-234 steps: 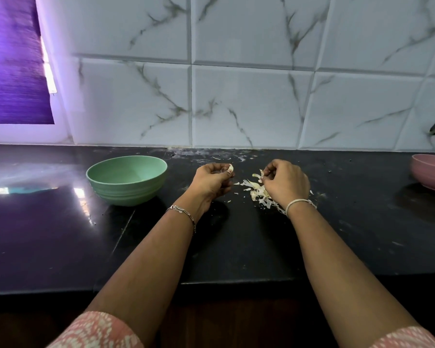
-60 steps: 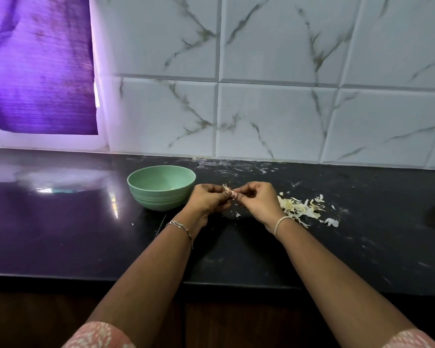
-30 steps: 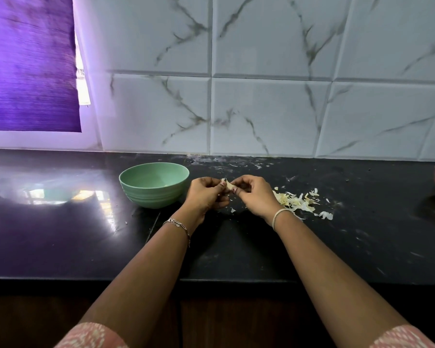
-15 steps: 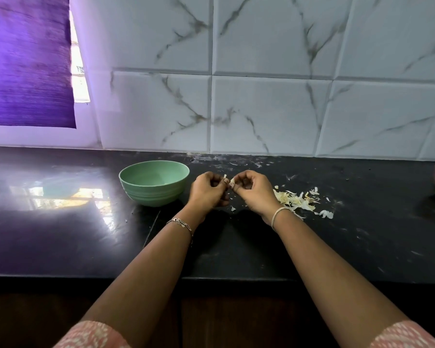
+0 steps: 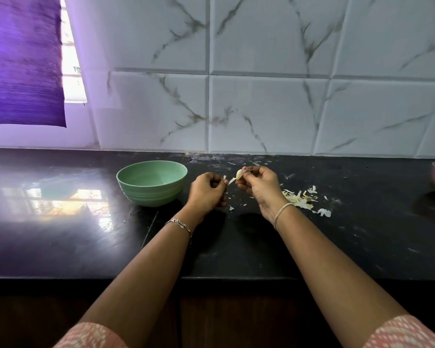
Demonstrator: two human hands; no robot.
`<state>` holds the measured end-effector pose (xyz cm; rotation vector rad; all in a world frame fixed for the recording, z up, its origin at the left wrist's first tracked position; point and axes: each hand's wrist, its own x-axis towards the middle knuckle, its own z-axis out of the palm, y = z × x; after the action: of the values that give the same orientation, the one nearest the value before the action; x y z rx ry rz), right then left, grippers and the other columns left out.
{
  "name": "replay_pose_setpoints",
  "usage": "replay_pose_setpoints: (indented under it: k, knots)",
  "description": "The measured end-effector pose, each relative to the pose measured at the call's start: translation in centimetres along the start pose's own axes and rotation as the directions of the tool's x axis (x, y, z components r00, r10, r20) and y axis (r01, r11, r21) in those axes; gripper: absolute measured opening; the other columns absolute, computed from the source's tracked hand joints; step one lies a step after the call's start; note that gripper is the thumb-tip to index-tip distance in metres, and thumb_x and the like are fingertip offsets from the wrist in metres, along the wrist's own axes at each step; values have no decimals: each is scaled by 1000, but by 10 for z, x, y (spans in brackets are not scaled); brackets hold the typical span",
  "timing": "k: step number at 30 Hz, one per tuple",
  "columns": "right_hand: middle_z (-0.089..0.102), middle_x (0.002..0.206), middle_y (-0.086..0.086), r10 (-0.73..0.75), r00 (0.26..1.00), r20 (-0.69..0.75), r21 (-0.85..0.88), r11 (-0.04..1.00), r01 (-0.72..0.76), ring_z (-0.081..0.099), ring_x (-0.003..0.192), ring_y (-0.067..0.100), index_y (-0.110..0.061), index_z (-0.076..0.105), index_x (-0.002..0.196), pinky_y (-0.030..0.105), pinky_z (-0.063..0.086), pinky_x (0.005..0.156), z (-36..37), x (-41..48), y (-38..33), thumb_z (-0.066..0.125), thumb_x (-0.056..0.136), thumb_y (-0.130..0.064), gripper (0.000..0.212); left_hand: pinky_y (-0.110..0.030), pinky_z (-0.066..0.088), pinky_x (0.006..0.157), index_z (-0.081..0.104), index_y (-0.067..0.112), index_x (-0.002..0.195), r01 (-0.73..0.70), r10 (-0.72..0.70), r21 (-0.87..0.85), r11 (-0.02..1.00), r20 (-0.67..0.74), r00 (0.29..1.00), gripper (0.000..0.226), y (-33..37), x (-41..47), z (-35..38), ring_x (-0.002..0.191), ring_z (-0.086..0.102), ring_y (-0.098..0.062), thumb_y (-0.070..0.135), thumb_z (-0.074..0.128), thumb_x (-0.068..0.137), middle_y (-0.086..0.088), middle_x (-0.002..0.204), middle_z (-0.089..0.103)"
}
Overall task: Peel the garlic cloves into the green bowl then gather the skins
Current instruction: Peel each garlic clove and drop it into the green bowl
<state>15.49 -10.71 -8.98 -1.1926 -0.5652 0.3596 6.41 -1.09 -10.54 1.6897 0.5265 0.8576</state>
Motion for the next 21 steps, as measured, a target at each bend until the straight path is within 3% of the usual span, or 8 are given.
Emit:
replay_pose_setpoints:
  k: [9, 14, 16, 18, 21]
  knots:
    - [66, 83, 8, -131, 991, 1, -67, 989, 131, 63, 67, 12, -8, 60, 88, 19, 56, 66, -2, -6, -4, 61, 93, -4, 6, -29, 57, 50, 55, 6, 93, -4, 5, 15, 1000, -59, 998, 11, 2, -2, 2, 51, 55, -13, 16, 57, 96, -14, 80, 58]
    - [68, 84, 12, -168, 986, -7, -56, 984, 167, 66, 73, 18, -4, 63, 84, 17, 55, 64, -14, -2, -15, 67, 87, 0, 7, -41, 60, 61, 57, 5, 97, -20, 24, 88, 996, -48, 999, 9, 10, 2, 10, 51, 56, -14, 14, 56, 97, -5, 76, 54]
    - [68, 81, 12, -181, 983, -27, -56, 982, 179, 66, 71, 16, 0, 63, 86, 17, 56, 64, -21, 2, -19, 67, 86, 1, 4, -37, 60, 59, 57, 5, 98, -24, 28, 107, 994, -35, 999, 10, 15, 6, 17, 52, 55, -13, 14, 55, 97, -5, 79, 54]
    - [69, 80, 12, -181, 983, -31, -53, 982, 180, 67, 70, 15, 1, 64, 86, 18, 56, 65, -28, 7, -23, 68, 86, 1, 4, -34, 57, 57, 59, 8, 97, -46, 53, 174, 984, -36, 998, 11, 20, 10, 25, 54, 57, -16, 18, 54, 98, -5, 76, 57]
    - [69, 80, 9, -186, 982, -25, -44, 982, 185, 67, 70, 13, -5, 62, 81, 18, 56, 67, -41, 14, -33, 67, 86, 1, 9, -37, 55, 68, 59, 18, 95, -58, 77, 354, 933, -41, 996, 14, 25, 15, 38, 73, 64, -24, 30, 53, 97, -2, 79, 62]
